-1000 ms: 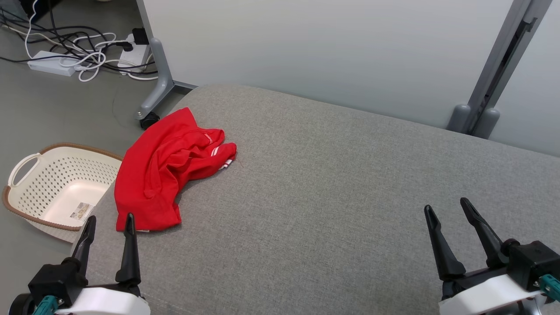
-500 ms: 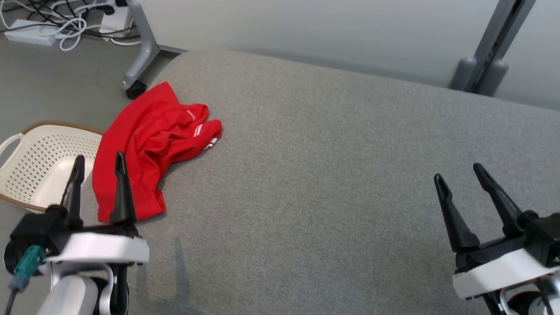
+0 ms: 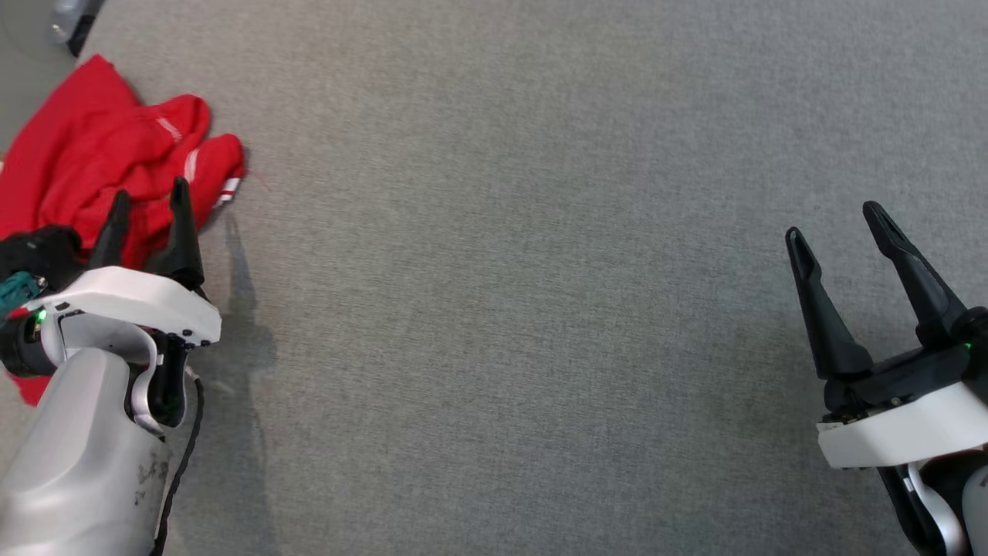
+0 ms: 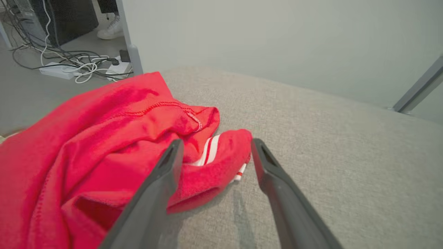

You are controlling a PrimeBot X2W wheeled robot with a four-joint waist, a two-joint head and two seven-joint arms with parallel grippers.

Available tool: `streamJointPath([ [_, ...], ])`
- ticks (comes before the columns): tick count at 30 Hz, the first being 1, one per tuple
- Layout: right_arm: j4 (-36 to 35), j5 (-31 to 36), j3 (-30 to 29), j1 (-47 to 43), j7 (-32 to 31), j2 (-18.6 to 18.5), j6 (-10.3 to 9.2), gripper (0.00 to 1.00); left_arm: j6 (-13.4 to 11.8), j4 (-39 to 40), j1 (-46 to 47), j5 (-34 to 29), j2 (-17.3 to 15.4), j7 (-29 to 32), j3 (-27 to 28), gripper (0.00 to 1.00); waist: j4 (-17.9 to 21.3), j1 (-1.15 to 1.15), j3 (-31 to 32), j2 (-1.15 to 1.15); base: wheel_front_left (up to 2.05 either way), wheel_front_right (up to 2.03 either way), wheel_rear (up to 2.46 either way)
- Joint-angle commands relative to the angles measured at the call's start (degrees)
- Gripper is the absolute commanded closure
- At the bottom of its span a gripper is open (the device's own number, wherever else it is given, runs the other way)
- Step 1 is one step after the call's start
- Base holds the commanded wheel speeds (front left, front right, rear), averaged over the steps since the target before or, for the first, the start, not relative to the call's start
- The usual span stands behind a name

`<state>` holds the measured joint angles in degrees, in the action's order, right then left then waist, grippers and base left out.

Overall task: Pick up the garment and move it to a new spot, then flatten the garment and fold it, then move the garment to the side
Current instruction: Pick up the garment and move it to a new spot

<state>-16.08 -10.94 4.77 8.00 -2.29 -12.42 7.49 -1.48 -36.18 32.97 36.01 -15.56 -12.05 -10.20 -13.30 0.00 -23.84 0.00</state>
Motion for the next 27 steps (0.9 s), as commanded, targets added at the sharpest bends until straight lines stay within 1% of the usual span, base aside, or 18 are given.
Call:
streamJointPath([
  [1, -0.03, -0.37, 0.15, 0.89, 0.43, -0.28, 0.01, 0.0, 0.56, -1.64, 1.76, 0.29, -0.26, 0.03, -0.08, 0.0, 3.37, 0.0, -3.82, 0.0, 0.0, 0.0, 0.0],
  [3, 0.13, -0.45, 0.34, 1.61, 0.82, -0.5, 0.01, 0.0, 2.0, -6.77, 4.22, 0.79, -0.2, 0.37, -0.18, 0.0, 3.98, 0.0, -4.91, 0.0, 0.0, 0.0, 0.0],
  [7, 0.92, -0.65, 0.34, 2.67, 1.49, -0.69, 0.01, 0.0, 4.03, -14.98, 8.13, 1.42, -0.08, 1.15, -0.43, 0.0, 4.68, 0.0, -6.15, 0.0, 0.0, 0.0, 0.0],
  [8, 1.07, -0.66, 0.31, 2.91, 1.57, -0.67, 0.01, 0.0, 4.42, -16.72, 8.84, 1.53, -0.01, 1.61, -0.64, 0.07, 4.72, 0.0, -6.32, 0.0, 0.0, 0.0, 0.0],
  [9, 1.19, -0.65, 0.28, 3.12, 1.77, -0.63, 0.01, 0.0, 4.67, -18.33, 9.45, 1.51, 0.07, 1.76, -0.85, 0.62, 4.74, 0.0, -6.44, 0.0, 0.0, 0.0, 0.0],
  [10, 1.35, -0.66, 0.22, 3.27, 1.89, -0.62, 0.01, 0.0, 4.67, -19.66, 9.94, 1.25, 0.15, 1.3, -0.96, 1.0, 4.75, 0.0, -6.5, 0.0, 0.0, 0.0, 0.0],
  [12, 1.72, -0.62, 0.21, 3.52, 2.01, -0.54, 0.01, 0.0, 3.86, -21.95, 10.74, -0.06, -0.24, 0.44, -1.74, 1.0, 4.74, 0.0, -6.46, 0.0, 0.0, 0.0, 0.0],
  [14, 2.27, -0.6, 0.05, 3.65, 2.42, -0.43, 0.01, 0.0, 3.83, -22.51, 11.66, -0.66, -0.07, -1.02, -1.96, 1.0, 4.72, 0.0, -6.04, 0.0, 0.0, 0.0, 0.0],
  [18, 3.6, -0.7, -0.49, 3.58, 3.47, 0.11, 0.01, 0.0, 3.01, -19.94, 11.42, -2.11, -0.52, -3.0, -1.12, 1.0, 4.77, 0.0, -4.03, 0.0, 0.0, 0.0, 0.0],
  [21, 5.06, -0.76, -0.79, 2.81, 4.26, 0.73, 0.01, 0.0, 1.91, -13.49, 8.92, -3.96, -1.2, -3.17, 0.83, 1.0, 4.98, 0.0, -1.56, 0.0, 0.0, 0.0, 0.0],
  [27, 8.04, -0.97, -0.91, 0.97, 5.88, 2.1, 0.01, 0.0, -0.64, 3.6, -1.99, -8.64, -0.72, -3.18, 4.58, 1.0, 6.1, 0.0, 4.66, 0.0, 0.0, 0.0, 0.0],
])
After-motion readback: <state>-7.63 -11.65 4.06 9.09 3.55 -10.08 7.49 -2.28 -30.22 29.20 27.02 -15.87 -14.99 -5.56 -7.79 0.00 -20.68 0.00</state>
